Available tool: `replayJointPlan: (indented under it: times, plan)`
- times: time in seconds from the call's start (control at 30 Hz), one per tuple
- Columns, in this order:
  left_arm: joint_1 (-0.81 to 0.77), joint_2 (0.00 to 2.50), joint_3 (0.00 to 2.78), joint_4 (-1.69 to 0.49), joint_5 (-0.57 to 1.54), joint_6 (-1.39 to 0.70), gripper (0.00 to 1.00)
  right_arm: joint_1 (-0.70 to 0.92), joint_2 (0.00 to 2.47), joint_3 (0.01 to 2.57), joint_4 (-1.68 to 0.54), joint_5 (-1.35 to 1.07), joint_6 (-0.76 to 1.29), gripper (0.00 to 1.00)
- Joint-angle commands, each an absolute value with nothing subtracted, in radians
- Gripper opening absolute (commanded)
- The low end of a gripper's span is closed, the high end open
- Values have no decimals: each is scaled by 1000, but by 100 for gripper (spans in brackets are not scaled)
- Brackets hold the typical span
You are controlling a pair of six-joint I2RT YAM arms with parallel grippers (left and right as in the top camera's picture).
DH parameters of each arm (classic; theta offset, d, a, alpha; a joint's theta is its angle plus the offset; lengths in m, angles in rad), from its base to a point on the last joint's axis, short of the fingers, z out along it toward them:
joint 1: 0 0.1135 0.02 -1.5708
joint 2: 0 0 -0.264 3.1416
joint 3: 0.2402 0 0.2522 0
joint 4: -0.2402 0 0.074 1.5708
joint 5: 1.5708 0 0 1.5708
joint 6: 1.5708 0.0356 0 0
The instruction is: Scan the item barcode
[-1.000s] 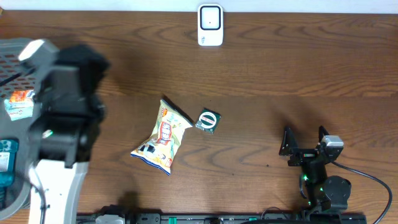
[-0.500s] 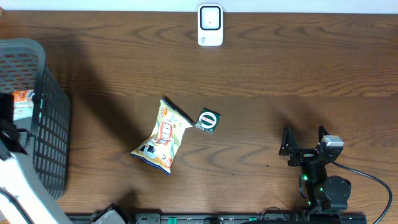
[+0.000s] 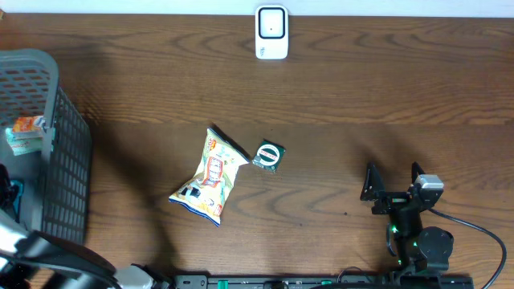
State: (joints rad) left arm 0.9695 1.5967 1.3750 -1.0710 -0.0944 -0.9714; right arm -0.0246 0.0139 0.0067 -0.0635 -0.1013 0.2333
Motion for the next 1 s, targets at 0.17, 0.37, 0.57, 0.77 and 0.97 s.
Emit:
replayJointPlan:
  times: [0.17,0.37,0.57,0.77,0.97]
  plan:
    - [974,1694,1377,-920,-105,-347,98,-19,11,6,-68,-107,231,99]
    - [975,1702,1376,-858,-194,-302,98,-19,11,6,-67,-107,231,99]
    - [975,1735,1375,-806,-232,-157,98,-19,11,6,-67,-107,231,99]
    - [975,1791,1372,-777,-229,-72,98,-19,11,6,-67,-107,231,99]
    - [978,1871,1364,-780,-229,15,98,-19,11,6,-67,-107,231,99]
